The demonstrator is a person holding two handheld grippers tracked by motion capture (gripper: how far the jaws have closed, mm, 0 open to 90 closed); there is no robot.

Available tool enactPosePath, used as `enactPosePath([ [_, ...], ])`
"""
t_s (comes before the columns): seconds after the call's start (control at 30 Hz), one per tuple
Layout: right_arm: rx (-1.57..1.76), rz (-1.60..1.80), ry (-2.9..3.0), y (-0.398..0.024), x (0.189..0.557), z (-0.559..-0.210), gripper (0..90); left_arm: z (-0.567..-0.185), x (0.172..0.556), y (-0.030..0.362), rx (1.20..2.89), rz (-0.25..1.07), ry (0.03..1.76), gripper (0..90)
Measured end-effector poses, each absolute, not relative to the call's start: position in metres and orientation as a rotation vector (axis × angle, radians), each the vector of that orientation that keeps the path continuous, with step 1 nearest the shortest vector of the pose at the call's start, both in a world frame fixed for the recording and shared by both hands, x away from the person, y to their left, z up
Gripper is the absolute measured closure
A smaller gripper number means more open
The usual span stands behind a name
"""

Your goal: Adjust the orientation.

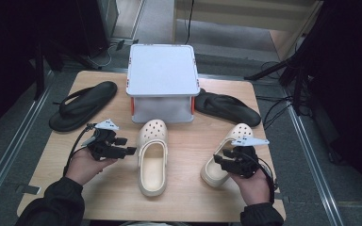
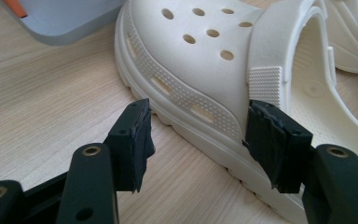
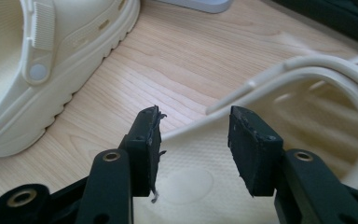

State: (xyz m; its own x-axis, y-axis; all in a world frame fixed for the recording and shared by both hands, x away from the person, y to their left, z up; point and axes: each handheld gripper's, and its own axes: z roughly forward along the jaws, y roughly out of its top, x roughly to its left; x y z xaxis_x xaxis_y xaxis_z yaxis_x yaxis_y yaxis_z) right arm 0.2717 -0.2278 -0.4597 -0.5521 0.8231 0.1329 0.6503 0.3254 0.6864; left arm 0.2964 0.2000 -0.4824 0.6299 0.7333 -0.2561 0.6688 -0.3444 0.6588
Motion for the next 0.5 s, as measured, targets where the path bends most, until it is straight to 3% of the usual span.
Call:
enactPosePath([
  [0.5, 1.474, 1.030, 2.201, -0.272, 0.268, -0.450, 55.2, -0.483, 0.297, 0.202, 2.087, 0.134, 1.087, 41.2],
])
